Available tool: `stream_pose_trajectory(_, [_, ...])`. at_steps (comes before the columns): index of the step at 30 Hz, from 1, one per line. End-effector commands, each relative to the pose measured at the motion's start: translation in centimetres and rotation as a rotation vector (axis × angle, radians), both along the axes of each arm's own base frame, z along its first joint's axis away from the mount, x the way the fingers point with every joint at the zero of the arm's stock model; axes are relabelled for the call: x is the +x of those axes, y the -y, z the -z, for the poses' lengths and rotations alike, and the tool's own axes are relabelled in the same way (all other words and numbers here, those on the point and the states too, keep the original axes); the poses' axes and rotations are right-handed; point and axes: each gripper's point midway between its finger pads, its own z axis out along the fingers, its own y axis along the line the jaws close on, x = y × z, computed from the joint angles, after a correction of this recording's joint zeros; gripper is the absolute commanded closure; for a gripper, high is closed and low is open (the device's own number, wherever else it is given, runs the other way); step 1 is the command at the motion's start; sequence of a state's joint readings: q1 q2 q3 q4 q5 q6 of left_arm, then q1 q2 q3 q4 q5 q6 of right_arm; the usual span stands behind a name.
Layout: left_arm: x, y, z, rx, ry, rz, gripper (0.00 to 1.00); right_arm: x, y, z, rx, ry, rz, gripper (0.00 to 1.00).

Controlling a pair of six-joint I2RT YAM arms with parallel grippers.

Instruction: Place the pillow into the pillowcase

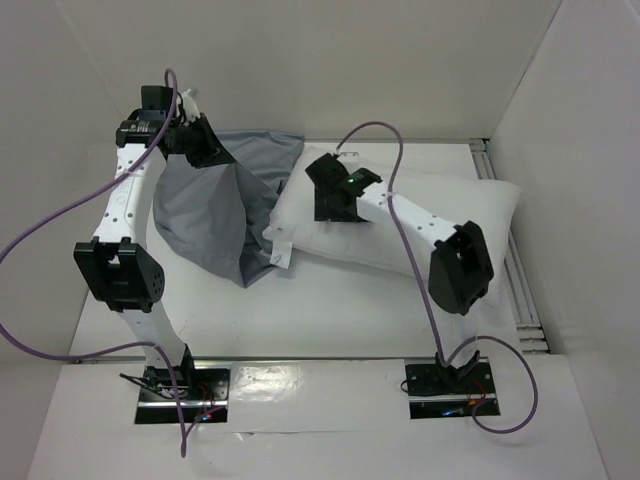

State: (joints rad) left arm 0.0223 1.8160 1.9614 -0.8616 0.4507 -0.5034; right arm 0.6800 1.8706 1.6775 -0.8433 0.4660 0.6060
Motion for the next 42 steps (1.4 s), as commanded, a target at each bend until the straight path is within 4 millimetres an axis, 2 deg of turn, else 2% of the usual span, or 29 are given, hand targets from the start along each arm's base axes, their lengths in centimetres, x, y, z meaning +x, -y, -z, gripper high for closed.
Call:
stream_pose_trajectory(1, [-0.9, 0.4, -1.9, -0.006, 0.049, 0.012, 1.0, 1.2, -1.1, 1.5, 0.04, -0.014, -0.049, 0.61])
stream_pose_trajectory(2, [-0.9, 0.4, -1.9, -0.006, 0.049, 0.012, 1.0, 1.1, -0.6, 2.0, 0.044, -0.025, -0.044, 0.93])
stream_pose_trajectory(3, [-1.0, 0.8, -1.9, -0.007, 0.049, 0.021, 1.0, 0.5, -0.2, 1.4, 0.049, -0.017, -0.044, 1.0])
stream_pose_trajectory(4, [-1.0, 0.8, -1.9, -0.007, 0.049, 0.021, 1.0, -0.3, 0.5, 2.3, 0.041, -0.028, -0.044, 1.0])
stream_pose_trajectory(5, [-0.9, 0.6, -1.8, 0.001, 0.049, 0.014, 1.0, -1.1, 0.6, 2.1, 0.046, -0.023, -0.053, 1.0])
stream_pose_trajectory(6, [-0.9, 0.6, -1.8, 0.007, 0.053, 0.019, 1.0, -2.2, 0.7, 0.1, 0.076, 0.019, -0.068, 1.0])
stream_pose_trajectory(7, [-0.9, 0.6, -1.8, 0.007, 0.053, 0.019, 1.0, -3.1, 0.9, -0.1, 0.078, 0.02, -0.077, 1.0])
stream_pose_trajectory(8, [-0.8, 0.6, -1.7, 0.007, 0.046, 0.019, 1.0, -4.6, 1.6, 0.7, 0.063, 0.0, -0.086, 1.0])
stream_pose_trajectory(9, [-0.8, 0.6, -1.7, 0.007, 0.046, 0.019, 1.0, -5.9, 1.1, 0.3, 0.069, 0.006, -0.117, 1.0])
stream_pose_trajectory(10, [-0.5, 0.6, -1.8, 0.007, 0.05, 0.019, 1.0, -7.2, 1.0, -1.1, 0.097, 0.027, -0.143, 1.0])
stream_pose_trajectory(11, [-0.6, 0.6, -2.1, 0.007, 0.053, 0.019, 1.0, -8.4, 0.8, -1.3, 0.104, 0.022, -0.17, 1.0])
stream_pose_trajectory(12, [-0.6, 0.6, -2.1, 0.007, 0.053, 0.019, 1.0, -10.3, 0.3, -0.7, 0.097, 0.001, -0.207, 1.0])
stream_pose_trajectory(13, [-0.4, 0.6, -2.1, 0.007, 0.055, 0.019, 1.0, -11.5, 0.0, -1.6, 0.124, 0.01, -0.229, 1.0])
stream_pose_trajectory(14, [-0.4, 0.6, -2.1, 0.007, 0.055, 0.019, 1.0, -12.9, -0.3, -1.0, 0.123, -0.001, -0.253, 1.0])
stream_pose_trajectory(16, [0.1, 0.2, -2.7, 0.007, 0.07, 0.01, 1.0, -16.6, -2.0, -0.9, 0.138, -0.011, -0.328, 1.0])
stream_pose_trajectory(17, [0.1, 0.1, -2.7, 0.007, 0.07, 0.01, 1.0, -16.6, -1.4, -0.8, 0.109, -0.011, -0.316, 1.0])
stream_pose_trajectory(18, [0.1, 0.3, -2.7, 0.001, 0.067, 0.016, 1.0, -18.1, -2.1, -1.1, 0.109, -0.005, -0.348, 1.0])
stream_pose_trajectory(22, [0.3, 0.2, -2.3, 0.007, 0.062, 0.022, 1.0, -20.6, -2.5, -1.2, 0.075, 0.013, -0.364, 1.0])
stream_pose_trajectory(26, [0.1, 0.1, -2.0, 0.013, 0.053, 0.016, 1.0, -21.0, -1.9, -2.0, 0.043, 0.035, -0.333, 1.0])
stream_pose_trajectory(27, [0.2, -0.1, -1.9, 0.022, 0.052, 0.006, 1.0, -21.2, -1.0, -2.1, 0.013, 0.024, -0.317, 1.0])
stream_pose_trajectory(29, [0.1, -1.0, -1.9, 0.023, 0.049, -0.014, 1.0, -21.8, -0.8, -3.0, 0.019, 0.032, -0.327, 1.0])
stream_pose_trajectory(33, [0.2, -0.7, -1.9, 0.01, 0.05, -0.001, 1.0, -22.4, -0.6, -4.0, 0.049, 0.035, -0.335, 1.0])
stream_pose_trajectory(34, [-0.1, -0.6, -2.5, 0.009, 0.066, 0.012, 1.0, -22.3, -0.9, -4.2, 0.055, 0.042, -0.342, 1.0])
stream_pose_trajectory(35, [-0.3, -1.0, -2.0, 0.009, 0.048, 0.003, 1.0, -22.3, -0.9, -4.2, 0.055, 0.042, -0.342, 1.0])
stream_pose_trajectory(38, [-1.8, -0.7, -2.8, 0.006, 0.068, 0.03, 1.0, -21.4, -1.7, -3.8, 0.02, 0.068, -0.353, 1.0])
stream_pose_trajectory(39, [-2.4, -0.7, -2.1, 0.013, 0.052, 0.037, 1.0, -20.5, -2.0, -4.0, 0.018, 0.086, -0.34, 1.0])
stream_pose_trajectory(42, [-4.2, -0.6, -2.8, 0.022, 0.073, 0.045, 1.0, -18.1, -3.0, -4.9, 0.015, 0.126, -0.33, 1.0])
